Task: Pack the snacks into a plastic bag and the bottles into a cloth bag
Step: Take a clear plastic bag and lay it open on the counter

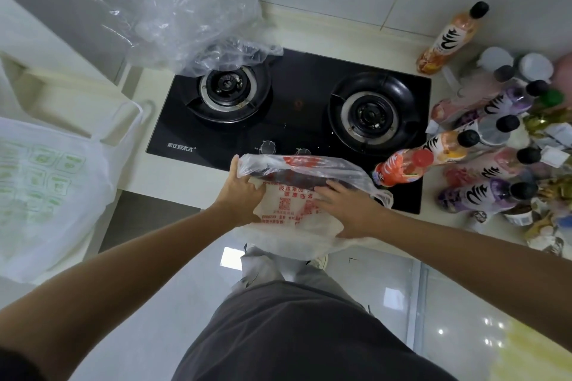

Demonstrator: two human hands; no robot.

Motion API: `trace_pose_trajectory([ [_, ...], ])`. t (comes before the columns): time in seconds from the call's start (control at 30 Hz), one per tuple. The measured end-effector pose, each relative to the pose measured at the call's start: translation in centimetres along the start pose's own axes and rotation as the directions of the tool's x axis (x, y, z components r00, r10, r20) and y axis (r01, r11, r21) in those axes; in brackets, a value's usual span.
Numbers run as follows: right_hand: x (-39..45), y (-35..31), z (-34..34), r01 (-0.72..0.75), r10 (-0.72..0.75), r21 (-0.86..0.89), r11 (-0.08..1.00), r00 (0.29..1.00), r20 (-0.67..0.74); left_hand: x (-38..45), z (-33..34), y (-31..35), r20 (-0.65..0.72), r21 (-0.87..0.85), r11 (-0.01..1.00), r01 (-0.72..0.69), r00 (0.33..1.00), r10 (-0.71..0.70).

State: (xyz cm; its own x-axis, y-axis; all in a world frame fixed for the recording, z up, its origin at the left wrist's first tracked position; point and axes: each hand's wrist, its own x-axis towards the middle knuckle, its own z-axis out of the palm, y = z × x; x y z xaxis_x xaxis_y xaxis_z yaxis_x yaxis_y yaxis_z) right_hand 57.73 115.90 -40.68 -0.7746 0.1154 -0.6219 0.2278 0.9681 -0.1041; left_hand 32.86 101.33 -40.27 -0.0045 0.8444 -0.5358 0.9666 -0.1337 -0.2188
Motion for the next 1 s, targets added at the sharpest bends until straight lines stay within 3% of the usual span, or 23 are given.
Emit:
trace_pose_trajectory([
  [0.2, -0.9, 0.3, 0.4, -0.033, 0.025, 0.059, 0.998, 0.991, 0.130, 0.2, 0.9, 1.6, 0.157, 0.027, 0.993, 0.113, 0.981, -0.116],
  [0.43, -0.5, 1.0, -0.8, -0.119, 0.116, 0.013, 0.993, 0.984, 0.135, 0.0, -0.2, 1.0, 0.146, 0.114, 0.986, 0.118, 0.980, -0.134],
  [0.5, -0.5, 1.1, -0.8, -0.116, 0.116, -0.008, 0.993, 0.985, 0.131, 0.0, -0.6, 1.1, 0.082, 0.090, 0.992, 0.087, 0.992, -0.095],
  [0.6, -0.4, 1.3, -0.3, -0.110, 0.107, 0.013, 0.994, 0.987, 0.120, -0.2, -1.2, 1.4, -0.123, 0.009, 1.000, -0.024, 0.992, 0.025],
  [0.8, -0.4, 1.6, 0.2, -0.088, 0.088, -0.001, 0.996, 0.992, 0.087, -0.3, -0.7, 2.0, -0.331, -0.017, 0.952, -0.306, 0.900, 0.284],
  [0.9, -0.4, 1.7, 0.1, -0.081, 0.080, 0.003, 0.997, 0.992, 0.096, -0.4, -0.5, 2.0, -0.366, 0.006, 0.923, -0.384, 0.858, 0.360],
  [1.0, -0.6, 1.5, 0.0, -0.095, 0.088, 0.048, 0.994, 0.986, 0.140, -0.1, 0.4, 1.8, -0.270, -0.019, 0.925, -0.379, 0.893, 0.360],
])
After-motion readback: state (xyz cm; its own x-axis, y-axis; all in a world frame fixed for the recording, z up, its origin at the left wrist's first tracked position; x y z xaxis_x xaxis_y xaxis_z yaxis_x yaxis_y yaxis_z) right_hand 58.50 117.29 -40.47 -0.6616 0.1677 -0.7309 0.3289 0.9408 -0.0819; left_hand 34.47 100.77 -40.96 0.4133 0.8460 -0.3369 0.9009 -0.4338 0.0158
